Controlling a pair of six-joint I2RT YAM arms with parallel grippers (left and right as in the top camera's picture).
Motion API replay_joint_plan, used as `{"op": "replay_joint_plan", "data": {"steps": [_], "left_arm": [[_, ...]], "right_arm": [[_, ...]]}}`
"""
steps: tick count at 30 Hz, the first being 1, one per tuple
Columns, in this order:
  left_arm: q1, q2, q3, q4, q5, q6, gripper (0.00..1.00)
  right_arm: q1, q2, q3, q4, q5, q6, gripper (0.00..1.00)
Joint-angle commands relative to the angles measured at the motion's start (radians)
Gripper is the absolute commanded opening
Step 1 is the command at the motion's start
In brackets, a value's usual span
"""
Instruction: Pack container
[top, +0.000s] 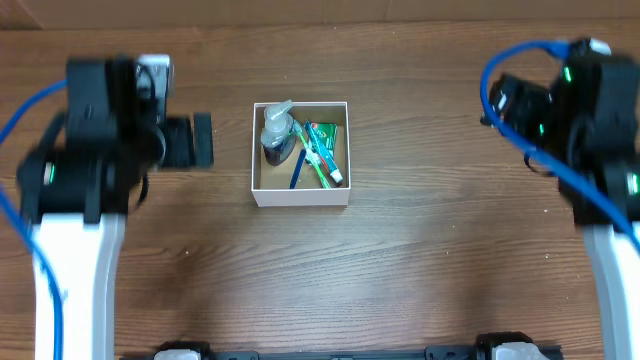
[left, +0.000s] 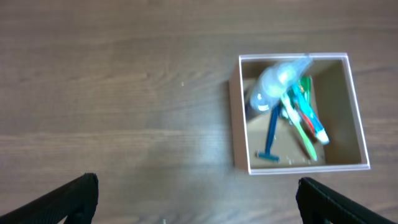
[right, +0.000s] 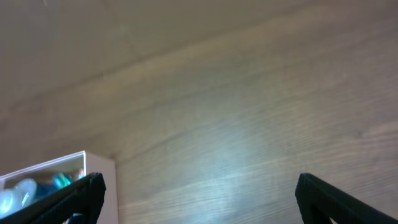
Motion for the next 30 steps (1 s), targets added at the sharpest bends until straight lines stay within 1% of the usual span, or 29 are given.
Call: {"op": "replay_joint_plan", "data": {"steps": [1,2,4,6,8,10,14,24,29,30], "left_arm": [[-0.003,-0.270,-0.273,0.084,0.043,0.022,1.00],[-0.003,-0.341,-0.337,0.111,0.042,0.022,1.00],[-0.003,-0.575,-0.523,0.173,0.042,0.010,1.00],[-0.003,-0.723,-0.619,0.190,0.043,-0.008,1.00],[-0.003,-0.835,-0.680,0.207,0.045,-0.045,1.00],[-0.003,-0.926,-0.709,0.169,0.041,-0.046,1.00],[-0.003,-0.972,-0.709,0.008,0.041,-0.046,1.00],[-0.003,-0.972,-0.716,0.007,0.040,-0.046,1.00],[-0.003,-0.972,-0.716,0.007,0.040,-0.046,1.00],[-0.003,-0.972,-0.716,0.007,0.040,-0.046,1.00]], "right_arm": [[0.020,-0.256,-0.286,0.071,0.021,0.015,1.00],[0.024,-0.351,-0.385,0.100,0.021,0.015,1.00],[0.024,-0.539,-0.567,0.127,0.020,0.046,1.00],[0.024,-0.663,-0.680,0.131,0.019,0.104,1.00],[0.024,-0.735,-0.750,0.119,0.019,0.127,1.00],[0.024,-0.773,-0.798,0.058,0.020,0.127,1.00],[0.024,-0.767,-0.809,-0.101,0.020,0.127,1.00],[0.027,-0.771,-0.809,-0.100,0.021,0.127,1.00],[0.031,-0.863,-0.809,-0.100,0.016,0.127,1.00],[0.031,-0.878,-0.809,-0.100,-0.008,0.127,1.00]]}}
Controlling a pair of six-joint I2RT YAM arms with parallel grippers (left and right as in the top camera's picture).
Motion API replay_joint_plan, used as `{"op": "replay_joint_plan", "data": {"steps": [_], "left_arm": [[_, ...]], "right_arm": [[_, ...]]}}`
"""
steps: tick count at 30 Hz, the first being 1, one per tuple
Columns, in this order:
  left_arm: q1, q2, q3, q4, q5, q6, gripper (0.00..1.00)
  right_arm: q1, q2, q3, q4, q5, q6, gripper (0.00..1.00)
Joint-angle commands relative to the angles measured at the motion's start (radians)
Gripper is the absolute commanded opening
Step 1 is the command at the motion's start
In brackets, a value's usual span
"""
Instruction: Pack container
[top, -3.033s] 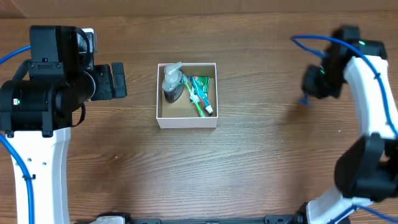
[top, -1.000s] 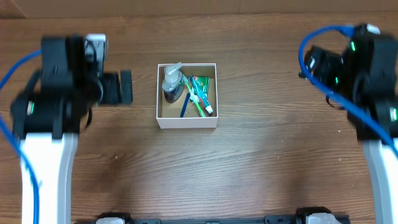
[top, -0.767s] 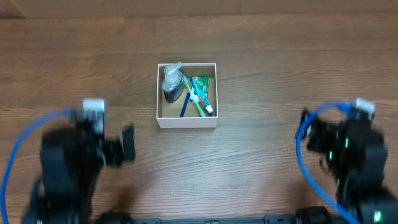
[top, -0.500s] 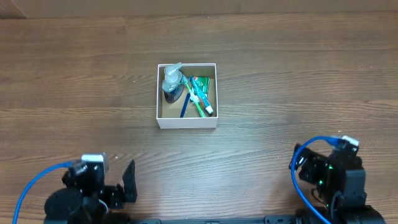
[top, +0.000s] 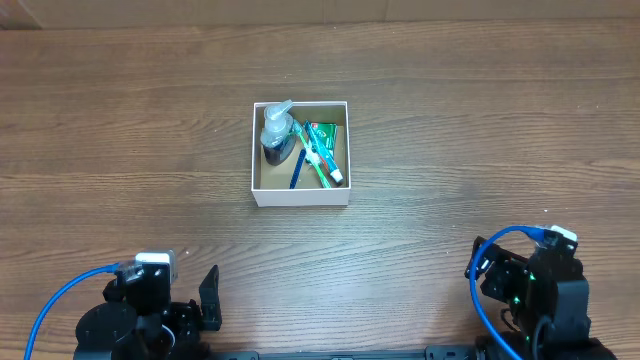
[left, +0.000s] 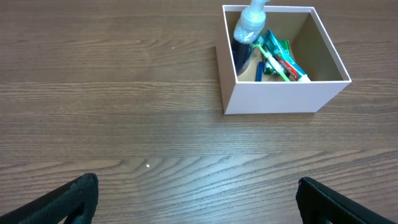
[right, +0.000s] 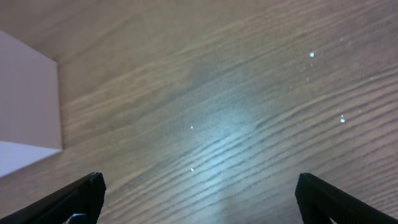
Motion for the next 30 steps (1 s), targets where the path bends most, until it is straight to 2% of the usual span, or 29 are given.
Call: {"op": "replay_joint_plan", "data": {"steps": [1,4,9,16,19,21,30], "left_arm": [[-0.002,-0.005,-0.010,0.005,0.010,-0.014,1.00],[-0.002,-0.005,-0.010,0.005,0.010,-0.014,1.00],[-0.002,-0.005,-0.010,0.005,0.010,-0.014,1.00],[-0.002,-0.005,-0.010,0.005,0.010,-0.014,1.00],[-0.002,-0.005,-0.010,0.005,0.010,-0.014,1.00],[-0.002,-0.005,-0.010,0.005,0.010,-0.014,1.00],[-0.002,-0.005,-0.010,0.005,0.010,-0.014,1.00]], "right_arm": [[0.006,-0.076,0.003,0.005,-0.070,0.009,1.00],[0.006,-0.171,-0.001,0.017,-0.107,-0.026,1.00],[0.012,-0.361,-0.119,0.178,-0.119,-0.249,1.00],[0.030,-0.368,-0.333,0.615,-0.211,-0.632,1.00],[0.030,-0.368,-0.475,0.809,-0.217,-0.636,1.00],[0.030,-0.368,-0.565,0.876,-0.243,-0.629,1.00],[0.031,-0.369,-0.581,0.892,-0.257,-0.622,1.00]]}}
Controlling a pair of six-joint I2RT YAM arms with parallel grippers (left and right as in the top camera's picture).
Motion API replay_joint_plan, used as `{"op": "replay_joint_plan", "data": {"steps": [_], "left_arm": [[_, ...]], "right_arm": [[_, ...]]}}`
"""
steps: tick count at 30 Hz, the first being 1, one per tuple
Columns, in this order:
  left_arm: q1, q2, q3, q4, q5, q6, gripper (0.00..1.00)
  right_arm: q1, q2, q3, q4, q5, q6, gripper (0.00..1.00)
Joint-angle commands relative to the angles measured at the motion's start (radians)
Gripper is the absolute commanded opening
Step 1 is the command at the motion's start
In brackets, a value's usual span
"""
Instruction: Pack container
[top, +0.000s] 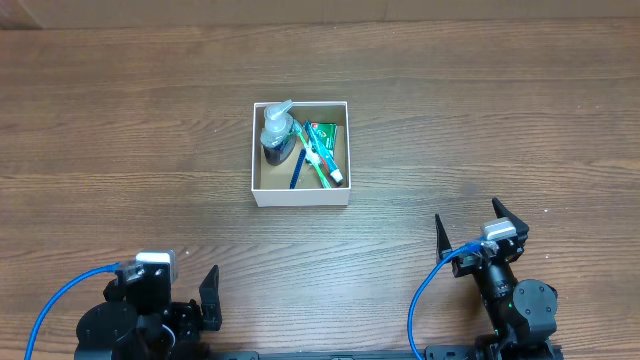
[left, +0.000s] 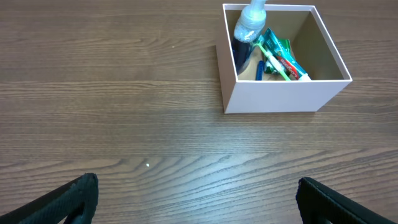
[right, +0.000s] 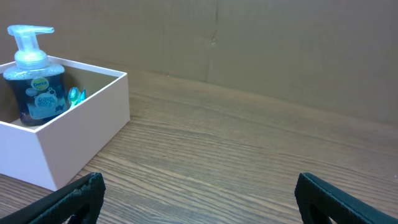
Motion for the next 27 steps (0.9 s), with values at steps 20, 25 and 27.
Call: {"op": "replay_joint_plan", "data": {"steps": [20,25,27], "left_arm": [[-0.002,-0.005,-0.009,0.006,-0.002,-0.013,1.00],[0.008,-0.011,-0.143,0.217,0.007,0.098,1.00],[0.008,-0.032,-0.292,0.363,0.016,0.144,1.00]], "right_arm": [[0.005,-0.009,0.001,0.006,-0.013,-0.010,1.00],[0.005,-0.009,0.001,0.006,-0.013,-0.010,1.00],[0.005,-0.009,0.001,0.006,-0.013,-0.010,1.00]]}}
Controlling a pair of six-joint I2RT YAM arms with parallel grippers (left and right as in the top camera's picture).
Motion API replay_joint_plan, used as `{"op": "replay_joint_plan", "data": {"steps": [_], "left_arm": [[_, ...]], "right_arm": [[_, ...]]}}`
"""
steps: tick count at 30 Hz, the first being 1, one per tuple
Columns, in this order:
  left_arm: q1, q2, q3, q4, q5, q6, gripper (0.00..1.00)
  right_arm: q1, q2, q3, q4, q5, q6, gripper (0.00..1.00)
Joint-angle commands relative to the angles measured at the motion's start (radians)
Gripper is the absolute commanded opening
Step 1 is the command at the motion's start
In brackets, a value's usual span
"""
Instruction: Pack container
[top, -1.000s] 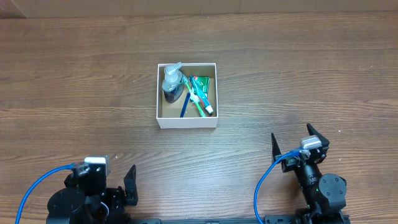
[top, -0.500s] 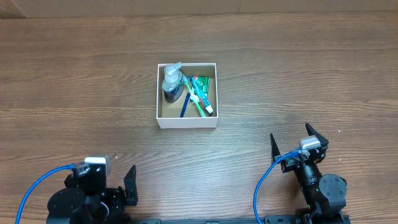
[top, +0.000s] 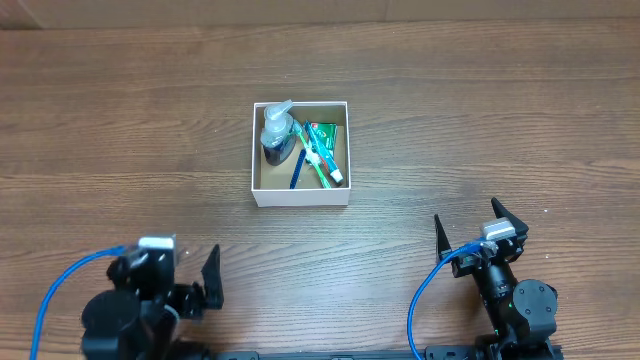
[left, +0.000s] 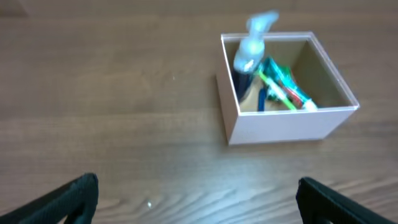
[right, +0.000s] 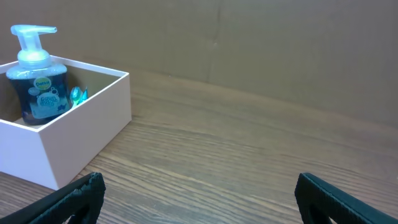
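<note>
A white open box (top: 300, 197) stands mid-table, also in the left wrist view as the box (left: 289, 127) and in the right wrist view as the box (right: 81, 152). Inside stand a blue pump bottle (top: 277, 133), toothbrushes and a toothpaste tube (top: 325, 150) and a blue razor (top: 297, 172). My left gripper (top: 165, 262) is open and holds nothing, near the table's front left. My right gripper (top: 470, 228) is open and holds nothing at the front right, facing the box low over the wood.
The wooden table (top: 480, 120) stretches all round the box. A brown cardboard wall (right: 261, 50) rises behind the table in the right wrist view. Blue cables (top: 60, 290) loop from both arms at the front edge.
My left gripper has shifted slightly away from the front edge, and its view of the box is now blurred and a little lower. The right gripper and the box contents are unchanged.
Both arms first stood far out, level with the box on either side, grippers open. A second later both were back at the table's front edge. Then the right gripper faced the box level with the table, and now the left has shifted a little.
</note>
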Motion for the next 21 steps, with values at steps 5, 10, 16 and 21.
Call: {"op": "replay_joint_plan", "data": {"steps": [5,10,16,21], "left_arm": [[0.034,-0.141,-0.500,0.649,0.066,0.179,1.00],[0.038,-0.246,-0.681,0.964,0.050,0.226,1.00],[0.038,-0.295,-0.729,0.860,0.047,0.223,1.00],[0.037,-0.294,-0.729,0.860,0.047,0.223,1.00]], "right_arm": [[0.005,-0.009,0.001,0.006,-0.007,-0.007,1.00],[0.005,-0.009,0.001,0.006,-0.007,-0.007,1.00],[0.005,-0.009,0.001,0.006,-0.007,-0.007,1.00],[0.005,-0.009,0.001,0.006,-0.007,-0.007,1.00]]}}
